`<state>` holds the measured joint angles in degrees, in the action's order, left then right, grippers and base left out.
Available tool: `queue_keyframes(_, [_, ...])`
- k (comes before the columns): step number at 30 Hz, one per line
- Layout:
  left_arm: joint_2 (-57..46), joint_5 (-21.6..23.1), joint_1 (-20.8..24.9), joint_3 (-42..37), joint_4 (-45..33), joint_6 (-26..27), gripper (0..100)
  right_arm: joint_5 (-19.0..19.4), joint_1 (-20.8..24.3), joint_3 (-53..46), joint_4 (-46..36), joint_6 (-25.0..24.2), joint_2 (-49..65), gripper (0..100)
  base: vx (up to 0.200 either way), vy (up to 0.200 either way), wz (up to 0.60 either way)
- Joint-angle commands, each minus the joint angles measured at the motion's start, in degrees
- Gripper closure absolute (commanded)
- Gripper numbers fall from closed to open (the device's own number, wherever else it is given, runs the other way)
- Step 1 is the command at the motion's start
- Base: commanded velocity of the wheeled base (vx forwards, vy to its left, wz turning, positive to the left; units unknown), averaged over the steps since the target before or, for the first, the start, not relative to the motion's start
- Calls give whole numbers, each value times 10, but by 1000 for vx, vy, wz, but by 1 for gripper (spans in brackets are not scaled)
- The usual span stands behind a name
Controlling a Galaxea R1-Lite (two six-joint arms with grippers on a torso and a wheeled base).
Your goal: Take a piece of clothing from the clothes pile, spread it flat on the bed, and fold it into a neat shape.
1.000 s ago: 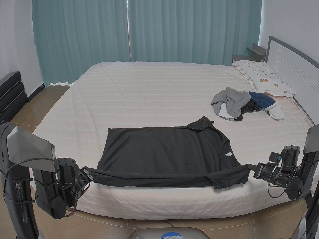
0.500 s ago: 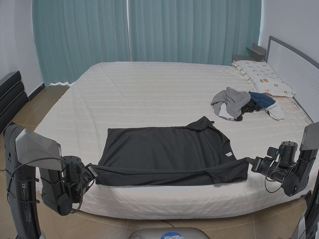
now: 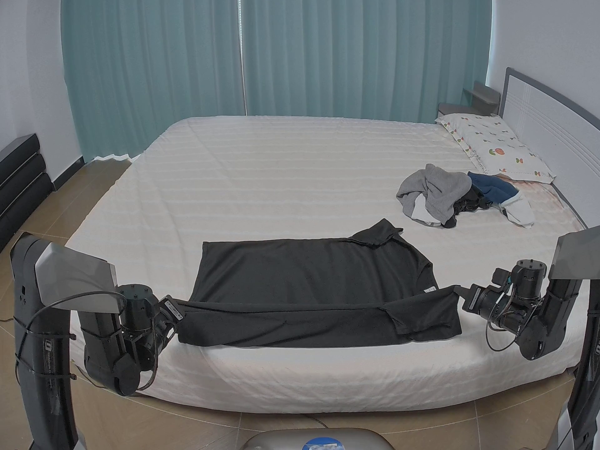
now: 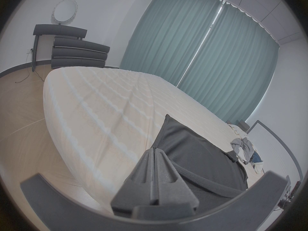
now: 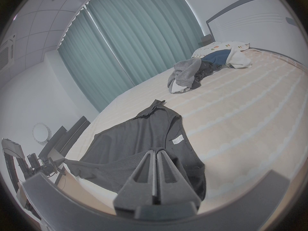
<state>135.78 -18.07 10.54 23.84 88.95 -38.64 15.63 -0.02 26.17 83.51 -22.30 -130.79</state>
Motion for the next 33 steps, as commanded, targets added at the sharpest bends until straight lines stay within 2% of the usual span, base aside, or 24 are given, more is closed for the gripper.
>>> queue_keyframes(1, [19,0,-1,10,10,0,100,0,6,22,0,0,-33,100,0,0,0])
queue_keyframes(12, [77,-4,2,73,10,3,100,-3,11,85,-8,-7,-70,100,0,0,0])
queue_keyframes(17, [98,-7,2,113,10,9,100,-24,9,113,-9,-8,-95,100,0,0,0])
queue_keyframes(21, [106,-7,2,125,10,9,100,-24,10,123,-7,-9,-111,100,0,0,0])
queue_keyframes(33, [127,-18,3,165,10,-2,100,-24,11,171,1,-71,-154,100,0,0,0])
